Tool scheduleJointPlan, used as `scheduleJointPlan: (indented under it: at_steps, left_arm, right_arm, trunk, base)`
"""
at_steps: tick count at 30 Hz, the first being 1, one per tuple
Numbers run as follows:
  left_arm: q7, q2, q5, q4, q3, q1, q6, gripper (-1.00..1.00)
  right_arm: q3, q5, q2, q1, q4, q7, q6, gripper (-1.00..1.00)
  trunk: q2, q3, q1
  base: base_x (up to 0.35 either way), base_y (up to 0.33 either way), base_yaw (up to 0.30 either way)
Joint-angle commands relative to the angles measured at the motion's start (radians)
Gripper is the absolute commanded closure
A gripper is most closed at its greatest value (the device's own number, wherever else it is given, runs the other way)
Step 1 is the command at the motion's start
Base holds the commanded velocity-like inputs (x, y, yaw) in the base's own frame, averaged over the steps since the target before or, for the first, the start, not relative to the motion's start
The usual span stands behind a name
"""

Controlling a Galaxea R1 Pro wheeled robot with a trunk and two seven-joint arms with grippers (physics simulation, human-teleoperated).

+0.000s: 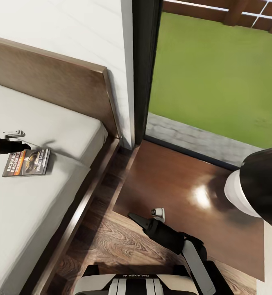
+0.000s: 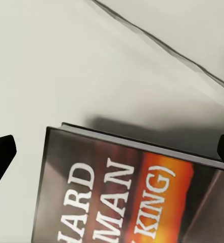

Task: In the bedroom, move the book from the bed onto either nightstand, and place the two sandals side by side next to the bed.

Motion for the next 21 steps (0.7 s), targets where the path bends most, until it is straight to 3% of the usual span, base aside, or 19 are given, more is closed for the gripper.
scheduleJointPlan:
  at_steps: [1, 21]
  left_arm:
    - [-0.008, 0.0, -0.011, -0.002, 0.007, -0.001, 0.003, -1.0]
    - [-0.007, 0.0, -0.01, -0.001, 0.007, -0.001, 0.002, -1.0]
  right_arm:
    - [0.0, -0.006, 0.0, 0.0, 0.0, -0.001, 0.006, -1.0]
    - [0.0, -0.006, 0.0, 0.0, 0.0, -0.001, 0.006, -1.0]
  trunk:
    - [0.0, 0.0, 0.0]
    - [0.0, 0.0, 0.0]
  base:
    - [-0.009, -0.009, 0.0]
    - [-0.001, -0.001, 0.0]
